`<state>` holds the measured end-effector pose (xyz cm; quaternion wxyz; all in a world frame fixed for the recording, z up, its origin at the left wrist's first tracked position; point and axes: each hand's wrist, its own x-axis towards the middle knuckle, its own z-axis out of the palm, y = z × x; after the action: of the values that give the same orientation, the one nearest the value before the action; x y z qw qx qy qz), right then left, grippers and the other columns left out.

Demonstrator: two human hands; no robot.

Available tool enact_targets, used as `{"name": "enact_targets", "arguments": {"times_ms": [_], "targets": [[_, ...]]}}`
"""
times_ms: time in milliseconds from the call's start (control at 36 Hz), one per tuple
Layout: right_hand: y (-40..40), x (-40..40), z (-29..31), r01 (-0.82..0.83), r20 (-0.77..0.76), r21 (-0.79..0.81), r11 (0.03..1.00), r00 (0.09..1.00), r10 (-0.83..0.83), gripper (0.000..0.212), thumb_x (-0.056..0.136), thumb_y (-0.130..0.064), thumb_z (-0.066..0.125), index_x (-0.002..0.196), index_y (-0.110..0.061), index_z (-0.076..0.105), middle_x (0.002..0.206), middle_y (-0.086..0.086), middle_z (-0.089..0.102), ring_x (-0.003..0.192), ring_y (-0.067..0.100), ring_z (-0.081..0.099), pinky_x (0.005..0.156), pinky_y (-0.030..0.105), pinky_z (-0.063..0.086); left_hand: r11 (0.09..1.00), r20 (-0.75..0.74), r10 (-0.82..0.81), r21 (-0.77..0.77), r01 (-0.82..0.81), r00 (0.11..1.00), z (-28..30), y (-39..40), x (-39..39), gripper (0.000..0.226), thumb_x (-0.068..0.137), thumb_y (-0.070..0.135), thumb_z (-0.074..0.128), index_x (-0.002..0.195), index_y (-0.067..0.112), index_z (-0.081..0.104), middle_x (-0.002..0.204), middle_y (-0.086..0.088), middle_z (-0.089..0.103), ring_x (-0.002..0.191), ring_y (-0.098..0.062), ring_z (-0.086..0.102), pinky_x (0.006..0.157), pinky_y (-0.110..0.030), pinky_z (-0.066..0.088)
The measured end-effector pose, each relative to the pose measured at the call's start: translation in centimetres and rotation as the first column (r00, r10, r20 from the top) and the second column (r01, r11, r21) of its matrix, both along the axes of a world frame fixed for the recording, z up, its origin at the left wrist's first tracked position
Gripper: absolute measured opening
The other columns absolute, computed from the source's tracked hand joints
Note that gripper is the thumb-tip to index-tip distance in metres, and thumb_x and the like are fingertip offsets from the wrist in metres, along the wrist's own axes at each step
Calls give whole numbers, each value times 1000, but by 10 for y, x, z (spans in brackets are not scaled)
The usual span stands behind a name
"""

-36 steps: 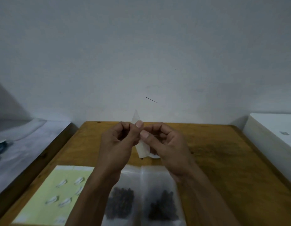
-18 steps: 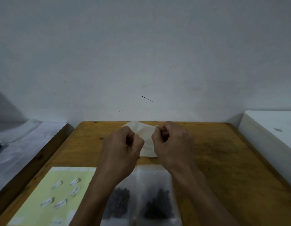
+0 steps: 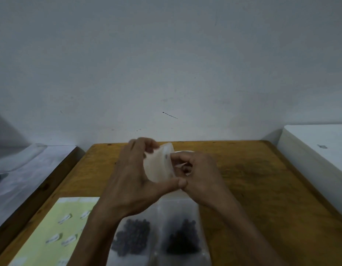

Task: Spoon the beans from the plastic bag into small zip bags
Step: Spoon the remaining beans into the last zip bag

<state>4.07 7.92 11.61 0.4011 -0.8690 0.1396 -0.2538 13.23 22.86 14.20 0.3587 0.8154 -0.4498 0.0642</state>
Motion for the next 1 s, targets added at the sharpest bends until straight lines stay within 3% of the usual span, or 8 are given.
{"name": "enact_targets", "arguments": {"times_ms": [56,139,250,472,611,722,833,1000], "targets": [[-2,0,-2,-28,33,32,999,999,27,32,94,-10,64,123,-23,71,117,-9,72,98,2,67,86,19,57,974,99,-77,219,54,992,-2,5,9,136,36,95,62,150,34,20,153,17,23,140,-5,21,111,-25,30],[-4,0,-5,-98,63,137,986,994,90,32,92,-7,68,120,-22,73,109,-9,74,95,5,70,81,24,60,918,158,-164,386,92,974,-6,2,14,143,38,96,55,155,31,5,160,15,13,146,-5,7,124,-41,11],[-6,2,-8,-113,19,185,976,994,111,43,83,-6,78,122,-22,71,104,-14,72,90,2,69,74,23,61,953,208,-137,294,71,969,-9,-4,12,113,48,83,62,143,29,35,138,12,45,125,-11,41,113,-37,32],[-12,5,-11,-56,-82,-69,996,995,51,50,73,-22,84,120,-32,69,110,-14,70,92,5,65,77,36,60,967,127,-115,243,81,985,-16,-6,19,96,50,69,81,133,34,47,120,23,48,110,-5,46,100,-35,44],[-11,5,-11,-65,-66,27,998,996,67,33,84,-30,76,117,-32,72,112,-16,70,84,-11,61,70,8,51,974,85,-82,217,62,993,-22,-7,24,91,53,60,87,131,30,52,120,18,57,103,-6,51,88,-32,50],[-19,-1,-19,148,-22,44,988,989,-147,17,90,-34,70,106,-30,74,103,-18,70,89,-4,63,70,12,49,971,55,-21,241,7,998,-30,-10,36,90,52,59,88,129,30,52,114,18,56,99,-7,51,81,-28,50],[-46,-14,-47,458,-206,-91,884,860,-467,32,89,-39,69,118,-28,64,121,-6,62,109,12,58,86,29,51,938,-10,5,348,-1,1000,-36,-12,51,100,47,69,83,134,32,46,125,13,56,106,-11,52,92,-40,51],[-58,-18,-68,520,-474,134,843,781,-407,64,85,-49,71,139,-23,50,132,3,58,111,20,59,79,31,49,841,-116,-23,535,82,993,-37,-29,59,104,50,64,86,139,34,40,132,12,49,110,-14,49,93,-37,51]]}}
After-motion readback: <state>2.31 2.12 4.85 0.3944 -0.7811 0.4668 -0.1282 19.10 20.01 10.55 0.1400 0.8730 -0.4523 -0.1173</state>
